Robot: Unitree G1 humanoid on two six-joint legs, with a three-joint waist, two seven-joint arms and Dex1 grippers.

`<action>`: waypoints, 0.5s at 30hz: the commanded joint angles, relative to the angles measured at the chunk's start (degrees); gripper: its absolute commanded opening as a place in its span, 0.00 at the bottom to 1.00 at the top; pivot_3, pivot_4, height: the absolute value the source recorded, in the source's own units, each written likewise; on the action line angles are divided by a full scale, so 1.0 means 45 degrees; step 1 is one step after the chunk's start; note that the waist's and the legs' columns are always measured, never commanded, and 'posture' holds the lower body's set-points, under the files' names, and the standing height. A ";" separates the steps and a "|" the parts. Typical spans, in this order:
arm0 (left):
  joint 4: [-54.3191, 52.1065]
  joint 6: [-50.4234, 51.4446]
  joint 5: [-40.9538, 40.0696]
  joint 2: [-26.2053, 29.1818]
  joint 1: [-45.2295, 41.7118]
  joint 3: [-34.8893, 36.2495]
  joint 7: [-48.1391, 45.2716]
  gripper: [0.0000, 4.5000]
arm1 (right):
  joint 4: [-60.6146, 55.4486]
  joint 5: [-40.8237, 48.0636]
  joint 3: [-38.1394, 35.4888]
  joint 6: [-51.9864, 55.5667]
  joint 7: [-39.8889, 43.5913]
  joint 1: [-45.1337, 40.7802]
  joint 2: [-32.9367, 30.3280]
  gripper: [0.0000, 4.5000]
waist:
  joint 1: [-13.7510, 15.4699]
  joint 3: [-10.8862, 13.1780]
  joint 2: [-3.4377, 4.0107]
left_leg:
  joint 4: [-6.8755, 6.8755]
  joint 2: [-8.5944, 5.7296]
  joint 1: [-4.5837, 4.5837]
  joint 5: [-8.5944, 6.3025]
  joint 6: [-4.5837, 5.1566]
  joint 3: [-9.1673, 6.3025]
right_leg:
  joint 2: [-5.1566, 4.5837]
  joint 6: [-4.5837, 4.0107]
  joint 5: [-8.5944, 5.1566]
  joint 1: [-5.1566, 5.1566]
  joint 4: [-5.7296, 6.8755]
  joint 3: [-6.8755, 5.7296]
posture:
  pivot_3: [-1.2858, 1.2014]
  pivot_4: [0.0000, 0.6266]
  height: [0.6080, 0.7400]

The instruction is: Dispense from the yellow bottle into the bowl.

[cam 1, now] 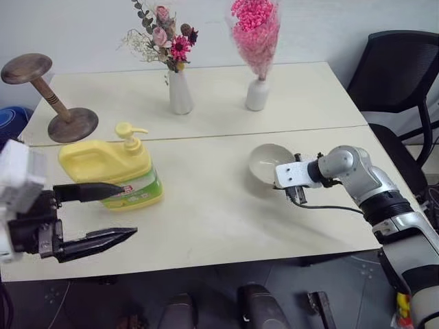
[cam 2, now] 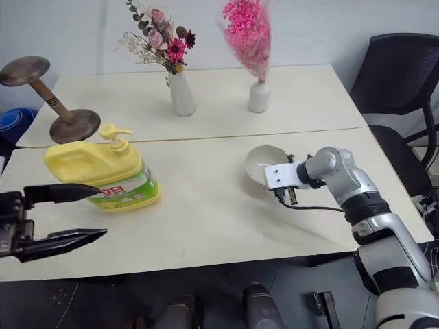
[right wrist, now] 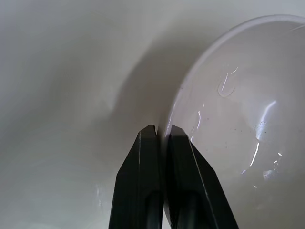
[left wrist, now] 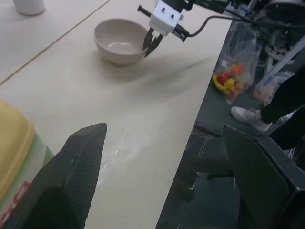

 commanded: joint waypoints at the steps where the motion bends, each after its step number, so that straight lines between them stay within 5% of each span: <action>1: -0.0008 -0.1058 0.0372 -0.0311 0.0304 0.0267 0.0154 0.92 | 0.0948 -0.0179 -0.0320 -0.0390 -0.1053 0.0077 0.0332 0.12 | 0.0009 -0.0001 -0.0002 | 0.0001 0.0000 0.0001 0.0000 0.0000 0.0001 | -0.0001 0.0000 0.0000 0.0003 -0.0002 0.0001 | 0.52 0.24 1.00; 7: 0.0386 -0.2114 0.0665 -0.0857 0.0857 0.0367 0.0532 0.92 | 0.1803 0.0811 -0.1397 0.0447 -0.1216 0.0047 0.0318 0.55 | 0.0058 0.0002 0.0003 | 0.0002 -0.0005 -0.0004 -0.0002 0.0004 -0.0012 | -0.0010 -0.0003 0.0003 0.0019 -0.0021 -0.0010 | 0.52 0.24 1.00; 11: 0.0825 -0.2537 0.0618 -0.1286 0.1435 0.1369 0.0450 0.92 | 0.0401 0.4472 -0.4051 0.3650 0.2386 -0.0160 -0.1169 0.85 | 0.0196 0.0021 0.0036 | 0.0008 -0.0014 -0.0019 -0.0011 0.0021 -0.0013 | -0.0021 0.0001 0.0005 0.0022 -0.0037 -0.0012 | 0.52 0.24 1.00; 15: 0.1572 -0.2429 -0.0021 -0.1332 0.1716 0.2575 0.0648 0.92 | -0.0208 0.5878 -0.5398 0.6192 0.4504 0.0209 -0.3530 0.85 | 0.0476 0.0025 0.0043 | 0.0004 -0.0009 -0.0021 -0.0021 0.0039 -0.0020 | -0.0026 0.0001 0.0005 0.0025 -0.0059 -0.0023 | 0.52 0.24 1.00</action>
